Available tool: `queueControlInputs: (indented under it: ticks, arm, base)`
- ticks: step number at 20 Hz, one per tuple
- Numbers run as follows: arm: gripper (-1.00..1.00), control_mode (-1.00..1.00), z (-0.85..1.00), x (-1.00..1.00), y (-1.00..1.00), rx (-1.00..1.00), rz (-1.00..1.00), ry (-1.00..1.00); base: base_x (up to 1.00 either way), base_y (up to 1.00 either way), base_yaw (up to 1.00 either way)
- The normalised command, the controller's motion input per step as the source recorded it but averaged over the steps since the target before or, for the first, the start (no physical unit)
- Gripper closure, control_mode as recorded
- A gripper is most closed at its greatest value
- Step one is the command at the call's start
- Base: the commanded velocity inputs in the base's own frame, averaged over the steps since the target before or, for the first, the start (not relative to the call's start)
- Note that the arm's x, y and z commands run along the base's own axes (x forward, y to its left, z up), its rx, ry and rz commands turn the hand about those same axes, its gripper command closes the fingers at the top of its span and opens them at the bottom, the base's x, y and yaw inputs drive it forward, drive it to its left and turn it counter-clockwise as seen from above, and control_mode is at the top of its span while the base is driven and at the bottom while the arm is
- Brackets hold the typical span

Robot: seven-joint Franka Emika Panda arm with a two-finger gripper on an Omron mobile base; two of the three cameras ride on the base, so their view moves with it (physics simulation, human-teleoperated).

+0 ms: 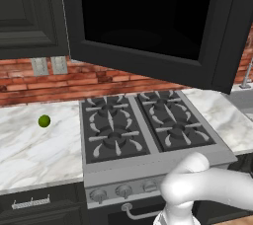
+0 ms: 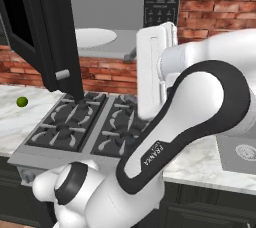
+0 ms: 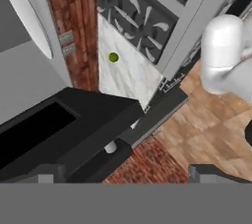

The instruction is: Place the sponge inside the microwave to prepare for sanitizing.

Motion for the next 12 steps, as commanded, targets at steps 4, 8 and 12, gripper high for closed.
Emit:
queueControlInputs:
  ticks: [4, 8, 12]
  arm:
    - [-1.00, -1.00, 0.00, 0.26, 0.00, 0.03, 0.00, -0.19]
    - [-1.00, -1.00, 0.00, 0.28, 0.07, 0.03, 0.00, -0.26]
    - [-1.00, -1.00, -0.01, 0.32, 0.01, 0.00, 0.00, -0.21]
  base:
    - [0.00, 0.00, 0.00]
    - [0.00, 0.00, 0.00]
    - [0.00, 0.00, 0.00]
